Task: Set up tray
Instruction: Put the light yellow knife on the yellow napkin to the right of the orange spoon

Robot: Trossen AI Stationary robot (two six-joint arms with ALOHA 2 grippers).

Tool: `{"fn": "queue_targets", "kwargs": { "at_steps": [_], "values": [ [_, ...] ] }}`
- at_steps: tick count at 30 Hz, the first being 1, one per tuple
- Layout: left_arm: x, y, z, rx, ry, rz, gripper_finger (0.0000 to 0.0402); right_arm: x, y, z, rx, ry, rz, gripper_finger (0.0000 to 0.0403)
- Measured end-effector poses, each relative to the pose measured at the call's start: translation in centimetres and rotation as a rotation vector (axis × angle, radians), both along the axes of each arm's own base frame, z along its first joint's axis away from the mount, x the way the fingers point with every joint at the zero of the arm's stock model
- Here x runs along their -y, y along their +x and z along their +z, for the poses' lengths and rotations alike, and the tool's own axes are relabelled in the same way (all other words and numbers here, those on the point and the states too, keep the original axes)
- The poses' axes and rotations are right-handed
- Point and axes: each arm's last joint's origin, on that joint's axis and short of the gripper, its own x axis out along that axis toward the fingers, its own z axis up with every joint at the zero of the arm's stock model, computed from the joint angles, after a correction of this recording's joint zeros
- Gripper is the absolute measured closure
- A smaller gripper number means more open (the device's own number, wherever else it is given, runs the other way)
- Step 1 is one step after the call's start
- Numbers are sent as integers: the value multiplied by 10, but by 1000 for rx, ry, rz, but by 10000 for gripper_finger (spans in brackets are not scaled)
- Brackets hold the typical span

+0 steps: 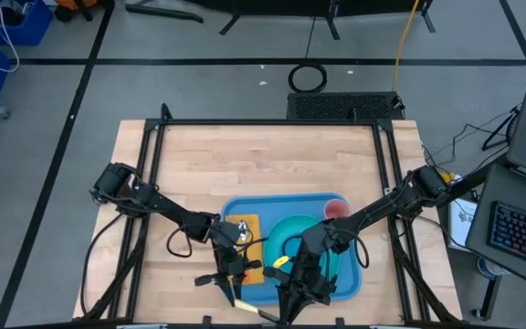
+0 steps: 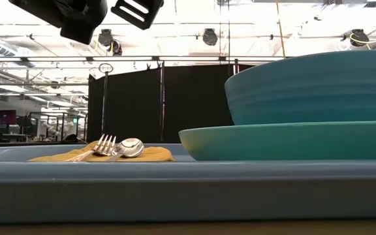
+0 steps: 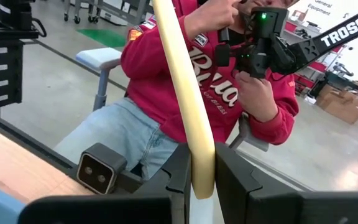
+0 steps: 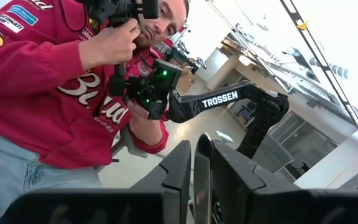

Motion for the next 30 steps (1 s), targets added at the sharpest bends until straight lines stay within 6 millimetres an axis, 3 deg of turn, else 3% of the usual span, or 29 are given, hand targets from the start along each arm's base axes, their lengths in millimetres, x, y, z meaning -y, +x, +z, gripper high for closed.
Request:
{"fn": "queue_targets", "kwargs": {
  "at_steps": [10,30],
  "values": [
    [-2,1,0,0,1,7,355,0,0,0,9,-4,-1,380],
    [-7,6,-5,-15,4,71,336,-4,-2,-1,8,-5,13,402]
  ]
}}
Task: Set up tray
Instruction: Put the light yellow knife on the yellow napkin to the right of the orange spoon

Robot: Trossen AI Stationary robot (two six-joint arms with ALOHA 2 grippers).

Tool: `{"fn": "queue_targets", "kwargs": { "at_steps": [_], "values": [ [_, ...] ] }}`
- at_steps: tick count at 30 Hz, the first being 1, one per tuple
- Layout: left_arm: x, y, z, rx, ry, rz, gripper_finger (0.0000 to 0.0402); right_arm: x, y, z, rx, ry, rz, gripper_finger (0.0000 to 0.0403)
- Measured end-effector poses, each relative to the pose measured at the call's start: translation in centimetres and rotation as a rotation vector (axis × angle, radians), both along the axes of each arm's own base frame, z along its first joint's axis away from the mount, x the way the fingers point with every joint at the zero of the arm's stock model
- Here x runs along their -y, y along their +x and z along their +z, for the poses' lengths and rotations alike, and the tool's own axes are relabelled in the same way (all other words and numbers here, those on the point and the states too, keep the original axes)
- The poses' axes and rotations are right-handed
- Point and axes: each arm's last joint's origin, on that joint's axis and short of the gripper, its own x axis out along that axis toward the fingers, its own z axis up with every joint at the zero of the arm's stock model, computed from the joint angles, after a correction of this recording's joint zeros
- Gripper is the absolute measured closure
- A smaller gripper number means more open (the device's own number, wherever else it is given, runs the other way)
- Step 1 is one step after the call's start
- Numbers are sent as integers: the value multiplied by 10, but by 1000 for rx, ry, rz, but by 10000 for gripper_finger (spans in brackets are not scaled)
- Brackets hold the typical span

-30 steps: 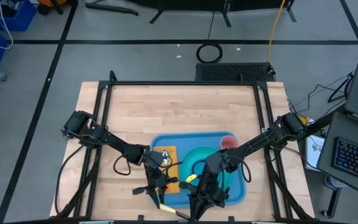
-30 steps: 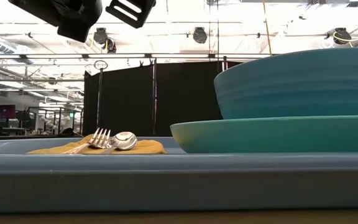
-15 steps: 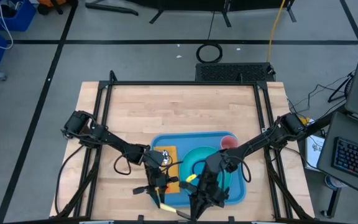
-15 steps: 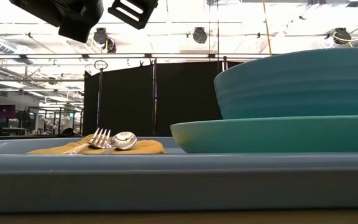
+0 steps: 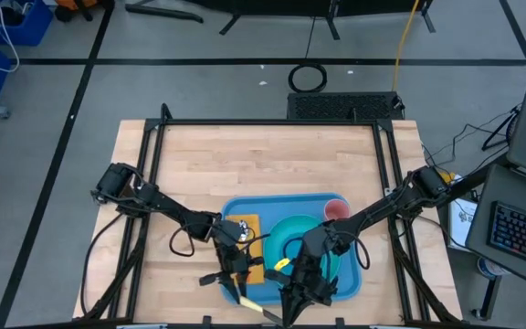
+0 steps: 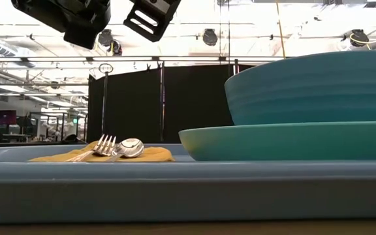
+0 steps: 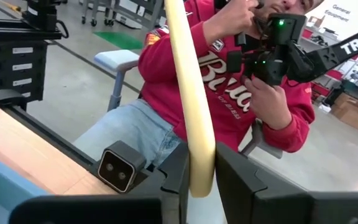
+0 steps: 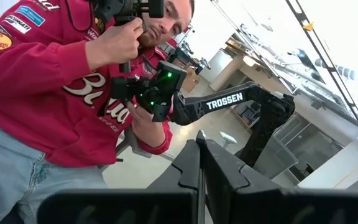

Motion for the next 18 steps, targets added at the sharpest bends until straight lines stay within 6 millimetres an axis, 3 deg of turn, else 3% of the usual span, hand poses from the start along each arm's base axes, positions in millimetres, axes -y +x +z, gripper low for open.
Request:
{"fn": "queue_targets", "kwargs": {
  "at_steps": [18],
  "values": [
    [-6,3,-1,2,9,38,330,0,1,0,-33,10,-26,403]
  ]
}}
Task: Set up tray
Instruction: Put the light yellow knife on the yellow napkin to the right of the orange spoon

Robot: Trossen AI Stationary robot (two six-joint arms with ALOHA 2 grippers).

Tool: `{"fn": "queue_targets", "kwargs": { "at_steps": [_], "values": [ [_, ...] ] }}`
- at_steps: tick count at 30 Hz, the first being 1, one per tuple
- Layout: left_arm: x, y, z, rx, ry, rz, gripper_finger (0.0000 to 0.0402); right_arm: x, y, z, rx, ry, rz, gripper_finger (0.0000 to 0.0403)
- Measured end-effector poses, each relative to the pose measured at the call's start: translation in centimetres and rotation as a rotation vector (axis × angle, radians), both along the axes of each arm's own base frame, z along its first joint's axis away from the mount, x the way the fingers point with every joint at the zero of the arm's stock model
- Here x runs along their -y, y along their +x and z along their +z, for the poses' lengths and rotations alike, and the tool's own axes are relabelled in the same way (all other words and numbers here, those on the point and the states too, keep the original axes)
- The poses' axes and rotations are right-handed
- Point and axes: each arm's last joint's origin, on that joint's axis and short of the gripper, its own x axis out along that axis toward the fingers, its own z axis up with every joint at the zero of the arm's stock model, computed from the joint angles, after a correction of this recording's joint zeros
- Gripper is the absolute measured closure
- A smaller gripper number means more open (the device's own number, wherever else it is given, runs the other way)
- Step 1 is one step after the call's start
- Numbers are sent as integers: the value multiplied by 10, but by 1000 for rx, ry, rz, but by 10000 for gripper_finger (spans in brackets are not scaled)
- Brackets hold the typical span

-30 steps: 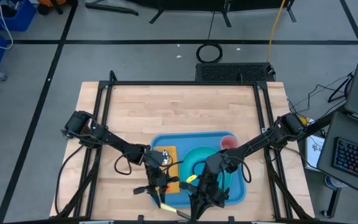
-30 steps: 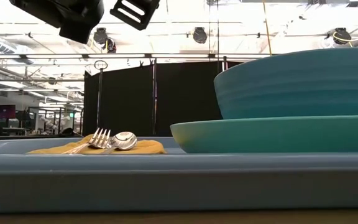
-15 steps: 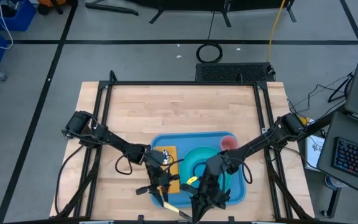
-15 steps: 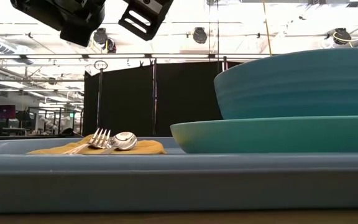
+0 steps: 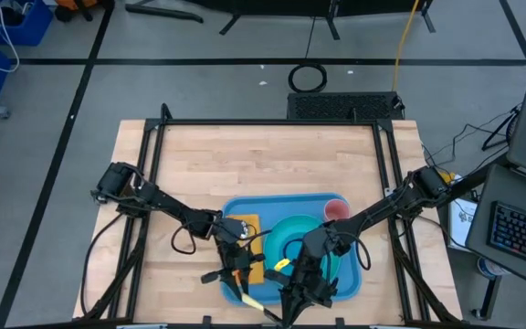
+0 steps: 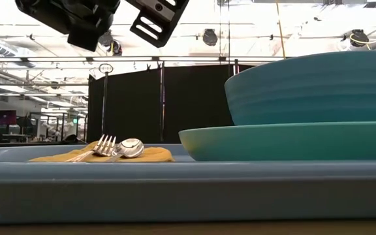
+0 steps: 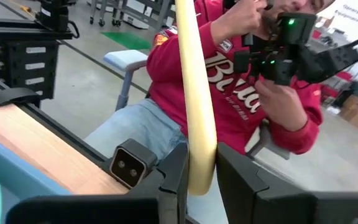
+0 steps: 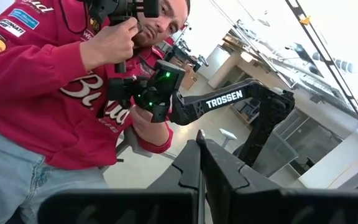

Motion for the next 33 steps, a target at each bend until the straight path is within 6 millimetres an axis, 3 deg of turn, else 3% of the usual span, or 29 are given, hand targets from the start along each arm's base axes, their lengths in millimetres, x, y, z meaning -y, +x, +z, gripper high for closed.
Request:
{"fn": "queue_targets", "kwargs": {
  "at_steps": [21,25,33],
  "values": [
    [-6,2,0,-15,-3,22,317,0,1,0,-12,1,-28,402],
    [-8,5,-2,-34,15,113,271,1,1,0,-20,4,-46,401],
    [-8,5,-14,-143,108,299,130,1,2,-1,-21,0,-59,401]
  ]
}}
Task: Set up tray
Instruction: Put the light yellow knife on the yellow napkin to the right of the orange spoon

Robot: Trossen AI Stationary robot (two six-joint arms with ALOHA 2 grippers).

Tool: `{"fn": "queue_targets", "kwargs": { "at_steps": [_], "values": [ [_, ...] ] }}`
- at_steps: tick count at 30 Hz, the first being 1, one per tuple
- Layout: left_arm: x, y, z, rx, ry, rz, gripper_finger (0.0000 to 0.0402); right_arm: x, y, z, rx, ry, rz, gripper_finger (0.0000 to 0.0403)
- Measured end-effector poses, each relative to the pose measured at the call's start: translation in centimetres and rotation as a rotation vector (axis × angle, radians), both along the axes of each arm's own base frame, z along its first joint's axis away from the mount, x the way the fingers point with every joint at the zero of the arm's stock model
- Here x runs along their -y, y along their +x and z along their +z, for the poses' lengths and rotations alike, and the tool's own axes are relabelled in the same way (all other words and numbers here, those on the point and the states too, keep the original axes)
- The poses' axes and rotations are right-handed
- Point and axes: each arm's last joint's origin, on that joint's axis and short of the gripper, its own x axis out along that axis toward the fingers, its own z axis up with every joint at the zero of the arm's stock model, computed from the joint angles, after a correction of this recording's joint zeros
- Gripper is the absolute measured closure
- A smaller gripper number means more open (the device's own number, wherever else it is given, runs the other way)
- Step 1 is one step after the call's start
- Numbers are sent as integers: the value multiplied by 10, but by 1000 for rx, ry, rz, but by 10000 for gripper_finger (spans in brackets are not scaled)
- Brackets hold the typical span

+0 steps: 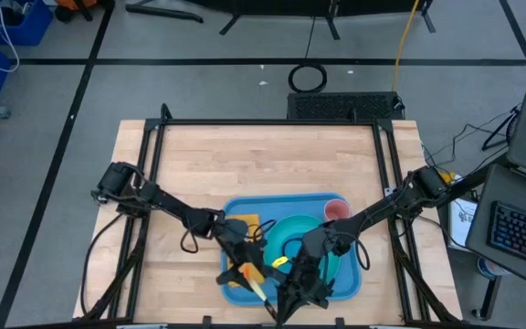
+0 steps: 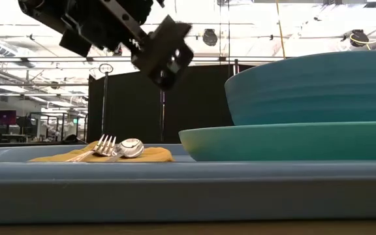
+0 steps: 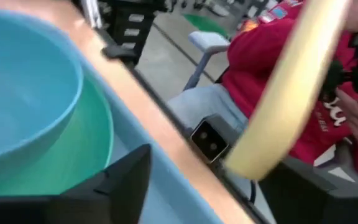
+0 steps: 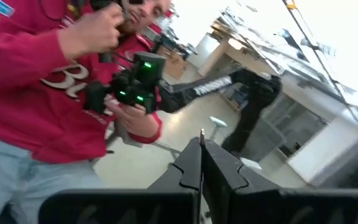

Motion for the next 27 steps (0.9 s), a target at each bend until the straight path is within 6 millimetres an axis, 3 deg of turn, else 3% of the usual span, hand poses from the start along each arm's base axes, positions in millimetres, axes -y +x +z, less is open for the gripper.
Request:
{"fn": "queue_targets", "kwargs": {
  "at_steps": [5,10,22,27],
  "values": [
    [0,-1,-2,-47,-17,-12,71,1,1,2,5,19,-51,401],
    [-1,-2,-3,-109,-48,-22,42,1,0,5,-16,39,-48,402],
    [-16,1,-8,-82,15,-19,30,-11,-11,10,-30,30,-30,402],
    [-28,1,-3,-54,74,115,29,-18,-14,7,-35,12,-68,402]
  ]
}}
